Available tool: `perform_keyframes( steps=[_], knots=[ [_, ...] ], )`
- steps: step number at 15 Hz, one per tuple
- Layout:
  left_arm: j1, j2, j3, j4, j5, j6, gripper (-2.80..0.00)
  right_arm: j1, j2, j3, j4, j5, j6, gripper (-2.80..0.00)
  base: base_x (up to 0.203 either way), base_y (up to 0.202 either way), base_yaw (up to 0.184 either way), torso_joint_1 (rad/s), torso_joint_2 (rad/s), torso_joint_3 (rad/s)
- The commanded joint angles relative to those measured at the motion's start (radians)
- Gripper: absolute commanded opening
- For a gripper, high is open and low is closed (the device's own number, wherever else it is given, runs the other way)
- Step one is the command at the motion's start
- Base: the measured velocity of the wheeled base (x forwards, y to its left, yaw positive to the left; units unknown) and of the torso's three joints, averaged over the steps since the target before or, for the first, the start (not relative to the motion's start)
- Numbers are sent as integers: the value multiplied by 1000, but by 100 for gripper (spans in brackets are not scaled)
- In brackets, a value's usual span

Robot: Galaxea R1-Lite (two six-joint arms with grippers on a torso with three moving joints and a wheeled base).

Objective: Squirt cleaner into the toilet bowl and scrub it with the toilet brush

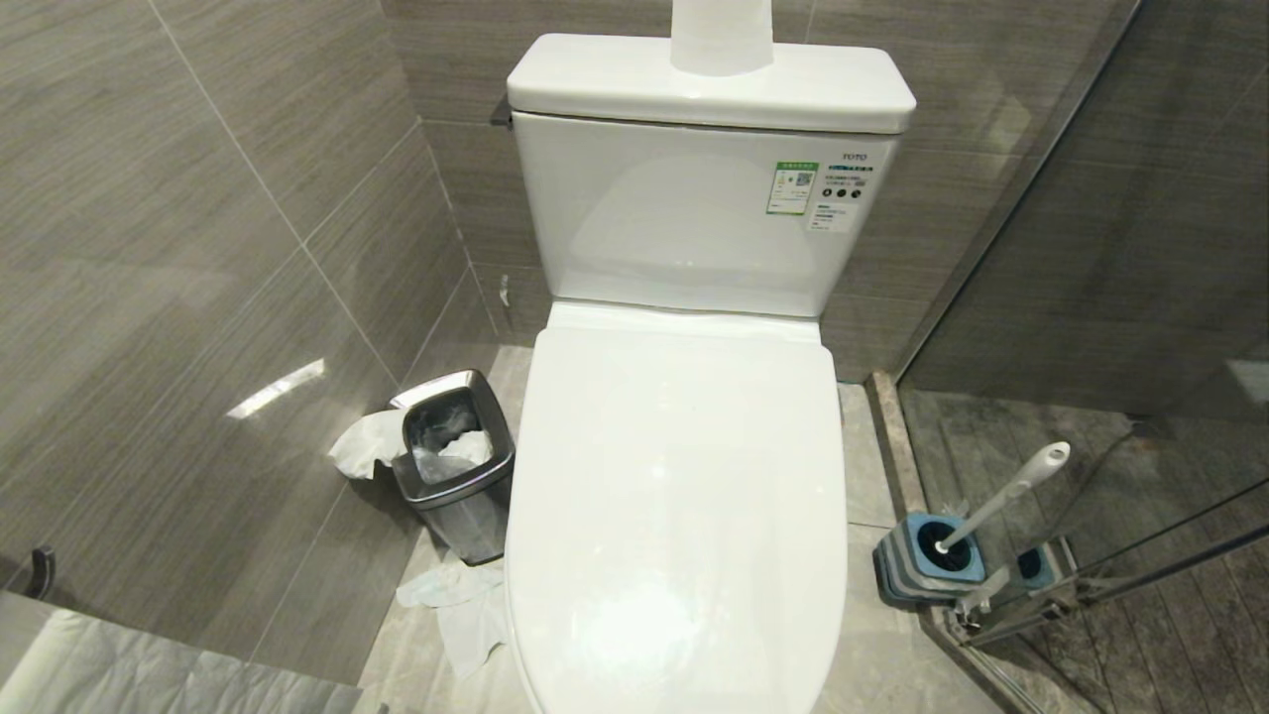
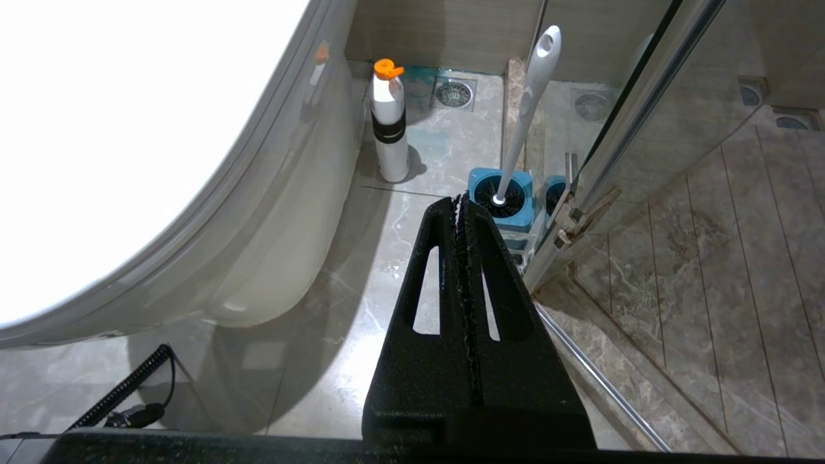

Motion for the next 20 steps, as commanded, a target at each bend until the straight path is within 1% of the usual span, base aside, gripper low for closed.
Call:
perform_keyframes(
  steps=[1,20],
  knots=[
    [0,2,0,0,0,-1,-280,0,0,0,0,1,0,-280,0,0,0,0,0,0],
    [0,0,0,0,0,-1,-280,0,0,0,0,-1,0,-280,0,0,0,0,0,0]
  ],
)
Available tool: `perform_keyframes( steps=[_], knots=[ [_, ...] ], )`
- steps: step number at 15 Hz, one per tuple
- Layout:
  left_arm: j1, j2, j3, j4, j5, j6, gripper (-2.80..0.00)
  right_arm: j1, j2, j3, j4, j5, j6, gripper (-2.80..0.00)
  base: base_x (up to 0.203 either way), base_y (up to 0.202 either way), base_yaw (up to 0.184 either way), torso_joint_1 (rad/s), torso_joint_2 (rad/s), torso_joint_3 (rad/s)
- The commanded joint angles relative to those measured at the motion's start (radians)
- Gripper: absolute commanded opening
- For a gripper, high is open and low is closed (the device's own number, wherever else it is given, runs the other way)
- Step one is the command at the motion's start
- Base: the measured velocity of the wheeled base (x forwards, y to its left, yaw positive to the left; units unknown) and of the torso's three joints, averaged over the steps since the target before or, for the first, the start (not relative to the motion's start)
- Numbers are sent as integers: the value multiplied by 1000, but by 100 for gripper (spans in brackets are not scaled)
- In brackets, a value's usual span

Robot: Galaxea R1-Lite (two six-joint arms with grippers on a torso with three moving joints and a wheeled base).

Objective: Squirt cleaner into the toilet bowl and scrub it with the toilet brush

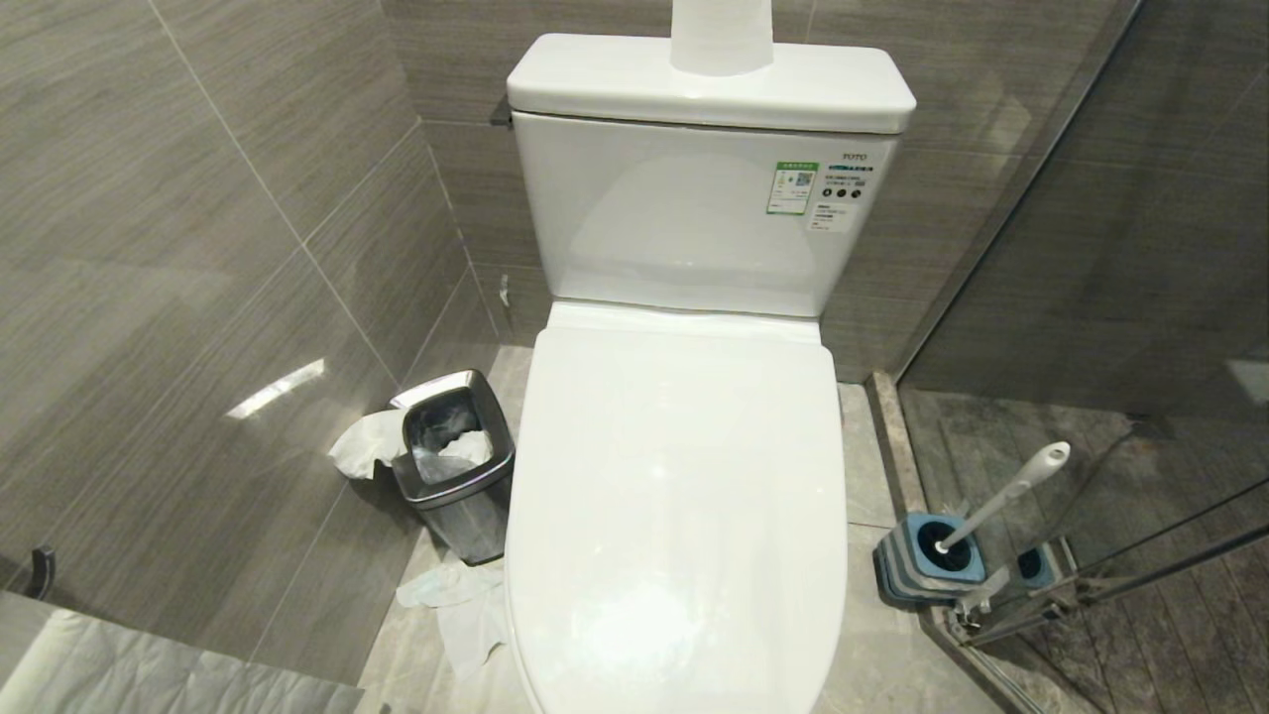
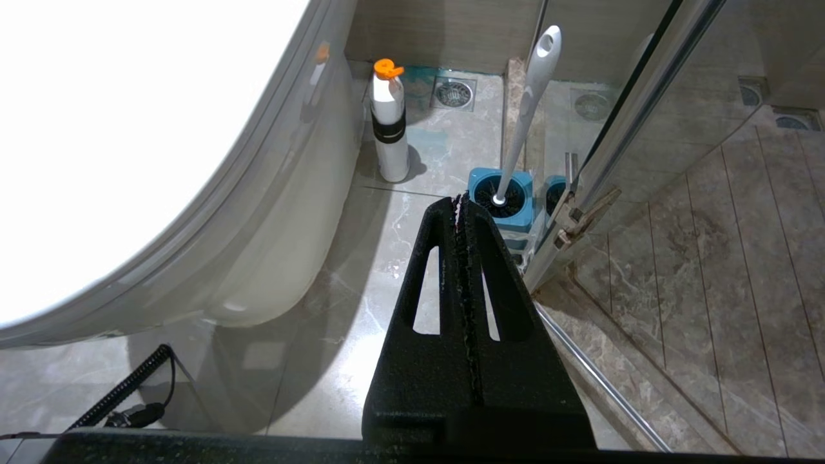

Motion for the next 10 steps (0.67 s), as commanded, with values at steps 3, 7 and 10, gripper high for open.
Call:
perform_keyframes(
  steps=[3,7,10],
  knots=[
    [0,0,0,0,0,0,-280,0,0,0,0,0,0,-280,0,0,0,0,0,0],
    [0,1,0,0,0,0,-280,0,0,0,0,0,0,-280,0,0,0,0,0,0],
    [0,0,0,0,0,1,-280,0,0,0,0,0,0,-280,0,0,0,0,0,0]
  ],
)
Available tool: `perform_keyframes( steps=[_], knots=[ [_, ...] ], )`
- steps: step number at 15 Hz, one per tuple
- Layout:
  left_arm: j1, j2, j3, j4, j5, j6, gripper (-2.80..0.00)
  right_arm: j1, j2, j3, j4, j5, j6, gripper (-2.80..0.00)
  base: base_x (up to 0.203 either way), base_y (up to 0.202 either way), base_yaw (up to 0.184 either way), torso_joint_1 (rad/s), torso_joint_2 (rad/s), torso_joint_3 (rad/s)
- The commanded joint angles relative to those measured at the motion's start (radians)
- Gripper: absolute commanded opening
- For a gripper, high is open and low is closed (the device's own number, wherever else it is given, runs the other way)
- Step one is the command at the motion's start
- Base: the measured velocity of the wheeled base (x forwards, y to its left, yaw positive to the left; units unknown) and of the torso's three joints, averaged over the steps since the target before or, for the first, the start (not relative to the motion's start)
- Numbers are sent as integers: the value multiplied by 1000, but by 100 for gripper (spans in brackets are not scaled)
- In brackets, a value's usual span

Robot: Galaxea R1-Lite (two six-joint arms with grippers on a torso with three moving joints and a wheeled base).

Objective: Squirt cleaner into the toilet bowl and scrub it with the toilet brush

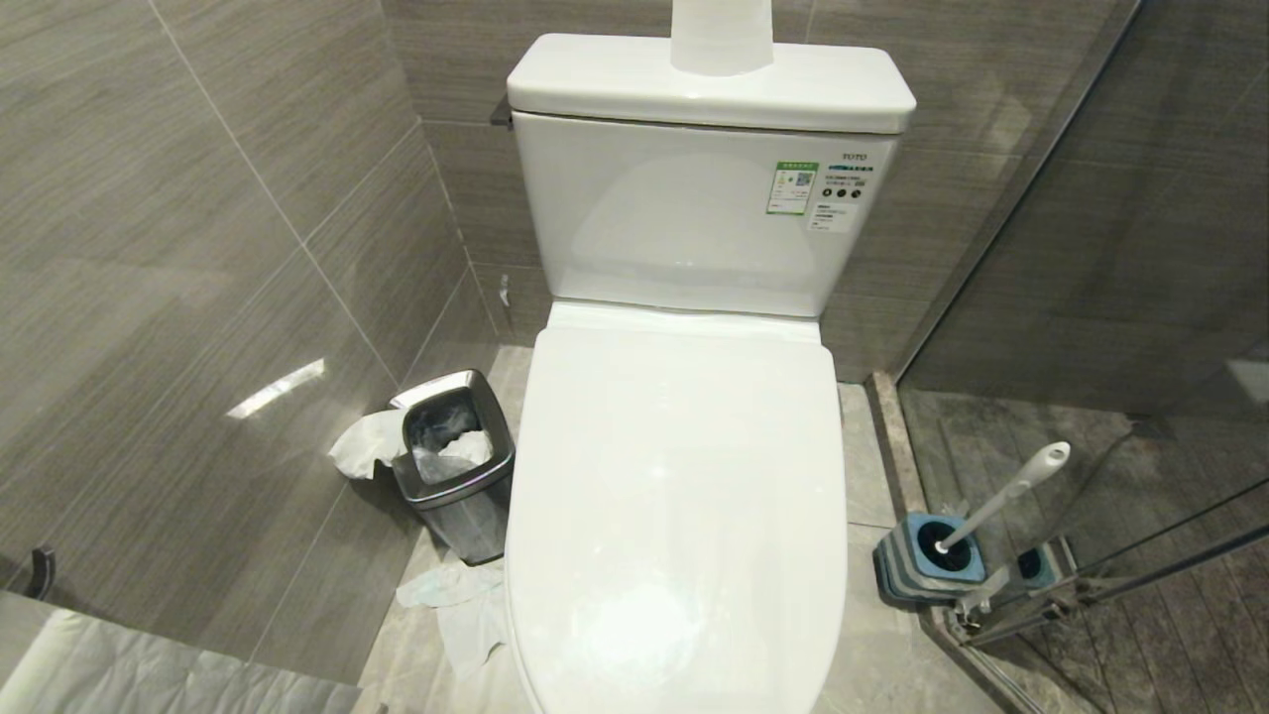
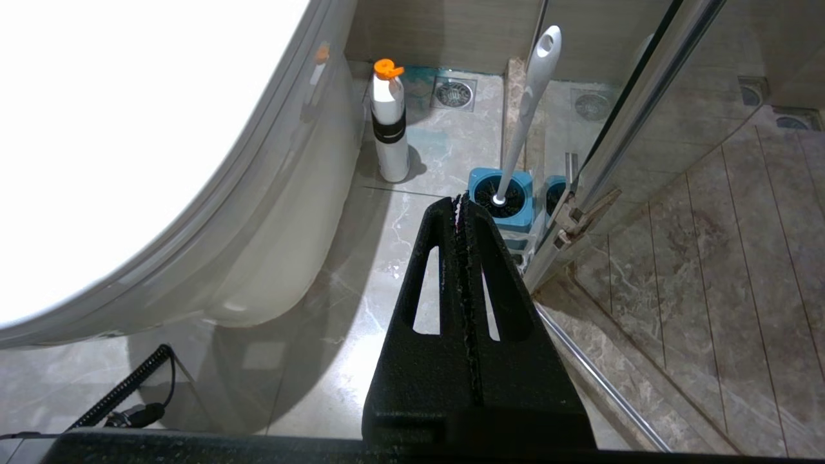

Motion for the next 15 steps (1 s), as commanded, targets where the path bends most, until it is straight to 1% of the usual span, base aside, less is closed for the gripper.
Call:
perform_keyframes(
  steps=[1,15],
  knots=[
    [0,0,0,0,0,-1,-280,0,0,0,0,0,0,-280,0,0,0,0,0,0],
    [0,2,0,0,0,-1,-280,0,0,0,0,0,0,-280,0,0,0,0,0,0]
  ],
)
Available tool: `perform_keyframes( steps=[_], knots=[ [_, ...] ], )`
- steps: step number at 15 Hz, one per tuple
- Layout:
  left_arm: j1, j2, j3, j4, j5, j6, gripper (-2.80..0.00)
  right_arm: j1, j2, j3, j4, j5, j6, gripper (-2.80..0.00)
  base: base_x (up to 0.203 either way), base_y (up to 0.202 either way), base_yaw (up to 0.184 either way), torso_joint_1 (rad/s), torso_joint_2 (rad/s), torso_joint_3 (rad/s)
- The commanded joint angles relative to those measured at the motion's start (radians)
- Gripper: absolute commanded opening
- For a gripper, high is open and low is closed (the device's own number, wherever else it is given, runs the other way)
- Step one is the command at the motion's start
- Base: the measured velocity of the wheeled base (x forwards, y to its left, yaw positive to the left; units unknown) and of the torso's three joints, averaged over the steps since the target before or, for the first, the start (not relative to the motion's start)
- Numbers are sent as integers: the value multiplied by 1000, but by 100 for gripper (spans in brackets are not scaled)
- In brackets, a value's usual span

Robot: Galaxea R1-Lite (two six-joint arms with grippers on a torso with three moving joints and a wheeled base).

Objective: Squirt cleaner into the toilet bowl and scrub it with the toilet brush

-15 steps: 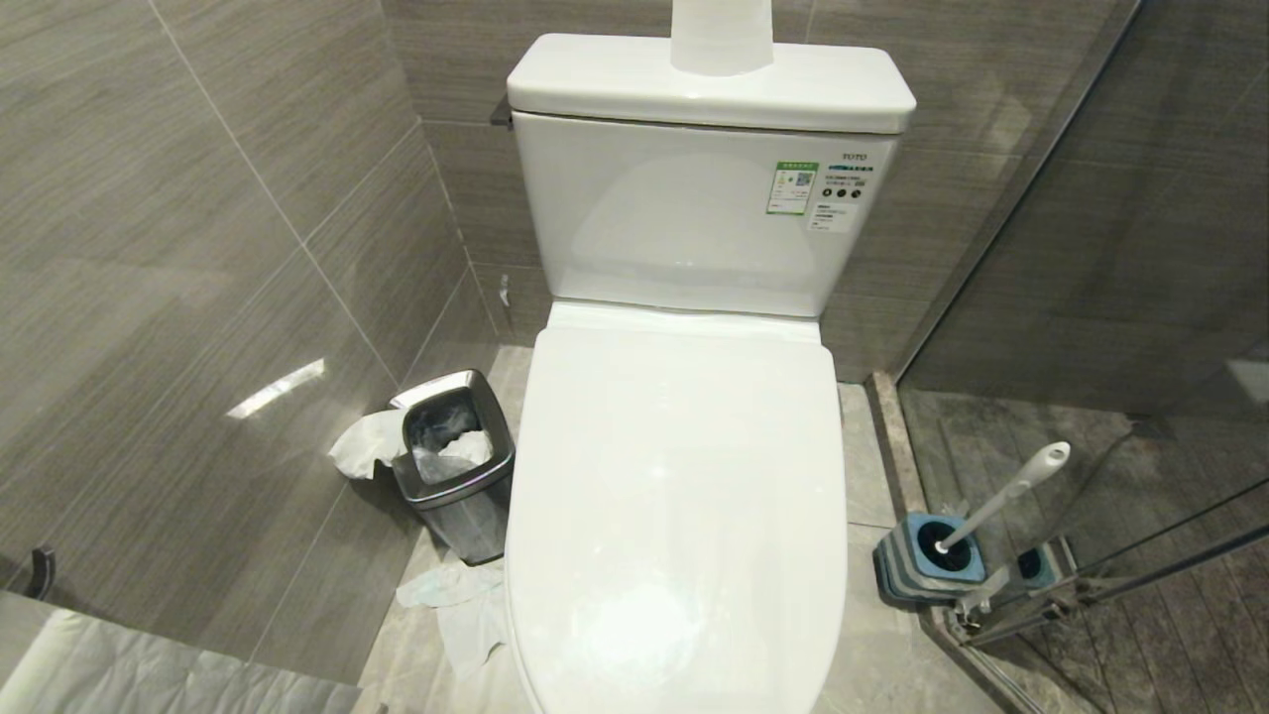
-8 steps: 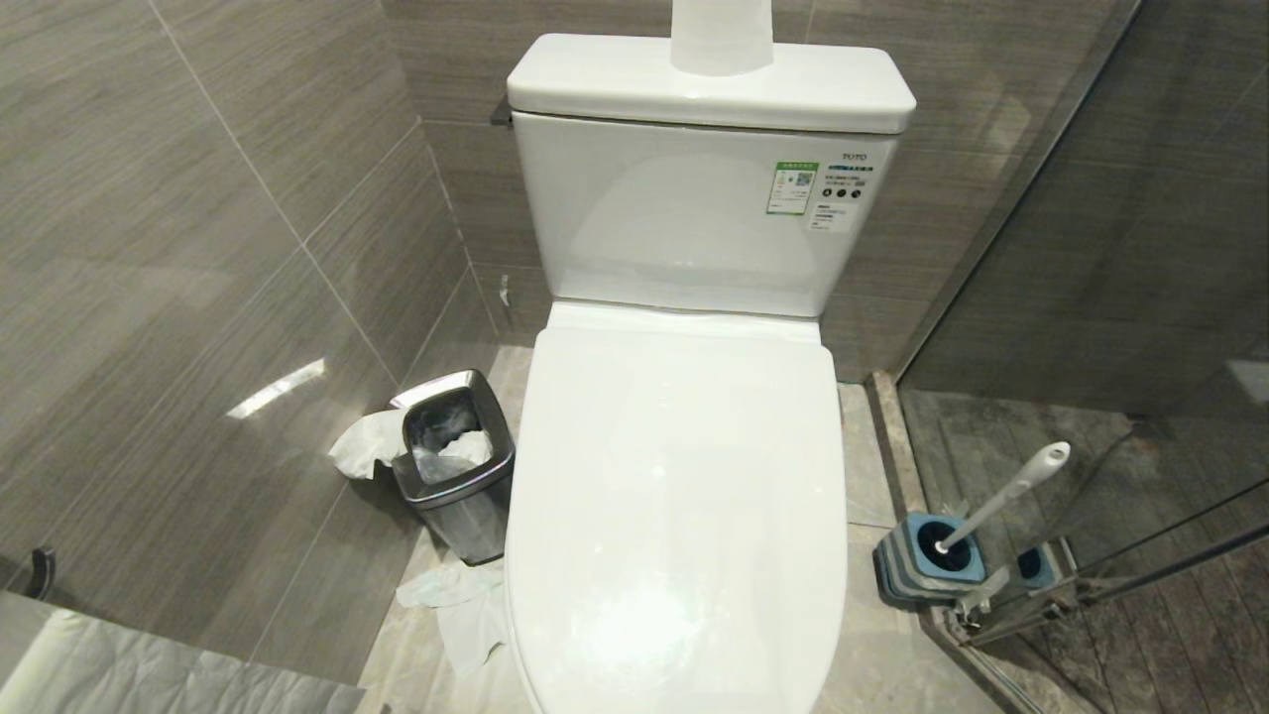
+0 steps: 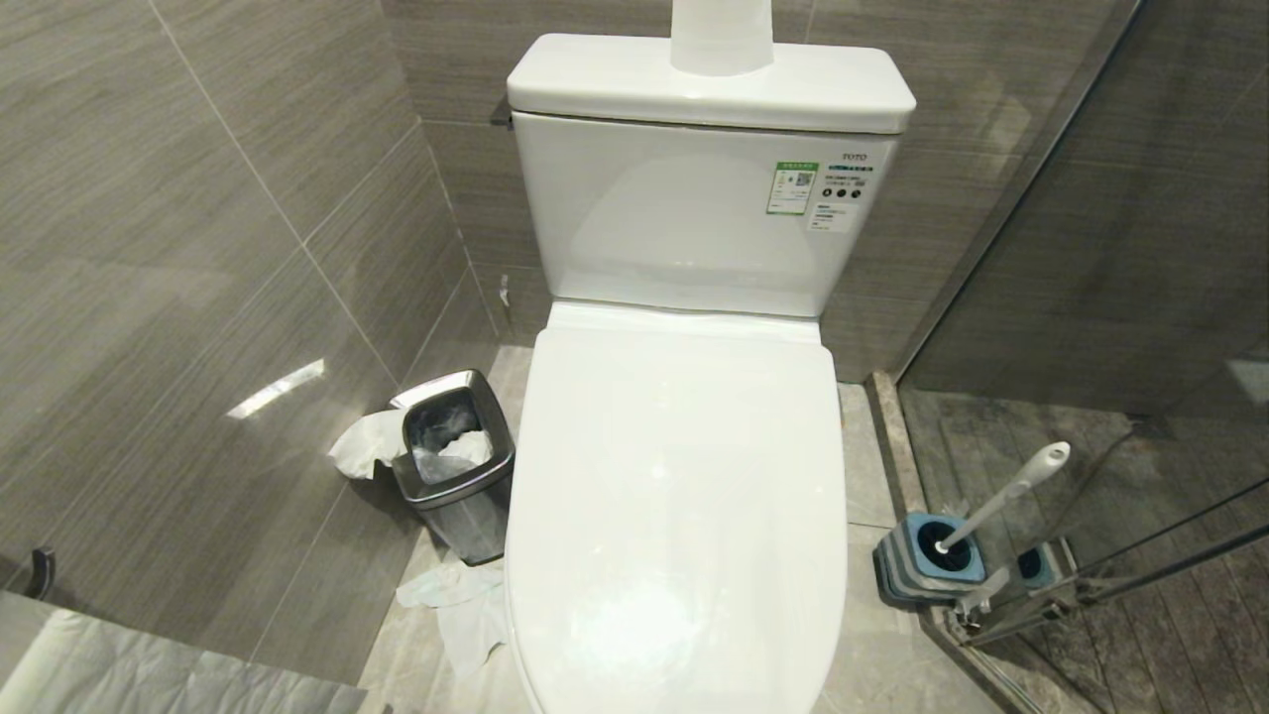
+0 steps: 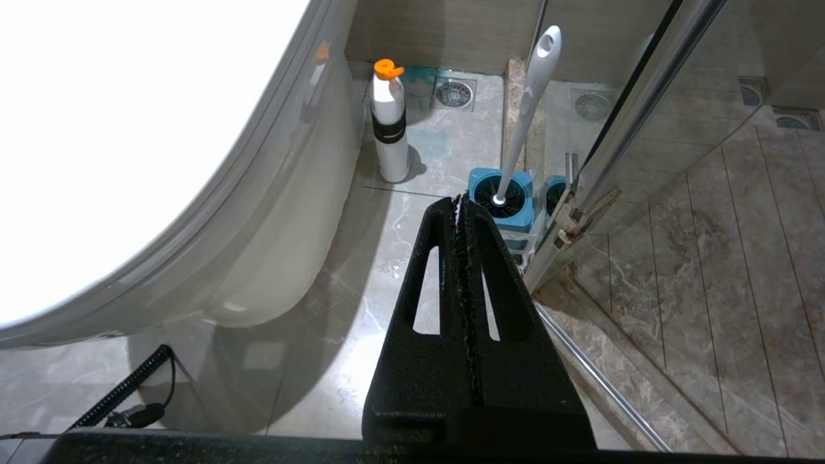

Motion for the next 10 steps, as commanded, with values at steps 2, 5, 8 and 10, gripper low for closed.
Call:
perform_keyframes(
  steps=[2,5,8,10],
  knots=[
    [0,1,0,0,0,-1,-280,0,0,0,0,0,0,-280,0,0,0,0,0,0],
    [0,2,0,0,0,-1,-280,0,0,0,0,0,0,-280,0,0,0,0,0,0],
    [0,1,0,0,0,-1,-280,0,0,0,0,-2,0,-280,0,0,0,0,0,0],
    [0,0,0,-1,0,-1,-280,0,0,0,0,-1,0,-280,0,0,0,0,0,0]
  ],
)
